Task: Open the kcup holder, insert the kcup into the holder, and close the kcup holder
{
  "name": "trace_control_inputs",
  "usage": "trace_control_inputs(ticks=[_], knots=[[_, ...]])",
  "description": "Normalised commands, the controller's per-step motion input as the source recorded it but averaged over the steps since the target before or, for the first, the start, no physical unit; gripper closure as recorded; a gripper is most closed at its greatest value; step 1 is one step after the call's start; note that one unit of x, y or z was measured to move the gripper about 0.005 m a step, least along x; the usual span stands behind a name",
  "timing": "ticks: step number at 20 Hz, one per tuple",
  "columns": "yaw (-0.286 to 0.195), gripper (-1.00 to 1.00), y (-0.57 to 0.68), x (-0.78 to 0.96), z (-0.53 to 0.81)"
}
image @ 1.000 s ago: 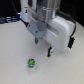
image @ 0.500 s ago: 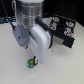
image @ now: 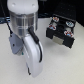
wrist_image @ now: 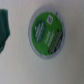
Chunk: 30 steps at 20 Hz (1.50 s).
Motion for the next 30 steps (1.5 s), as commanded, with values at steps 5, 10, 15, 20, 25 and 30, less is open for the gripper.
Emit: trace_control_inputs(ticks=[5,10,15,20,25,30], knots=[[-0.056,-1.00,0.00,0.15,-0.13],[-0.016,-1.00,0.04,0.15,0.00],[-0.022,-1.00,0.08,0.14,-0.01],[-0.081,-1.00,0.32,0.03,0.00],[-0.103,-1.00,0.29,0.00,-0.05],[-0.079,-1.00,0.14,0.00,-0.20]])
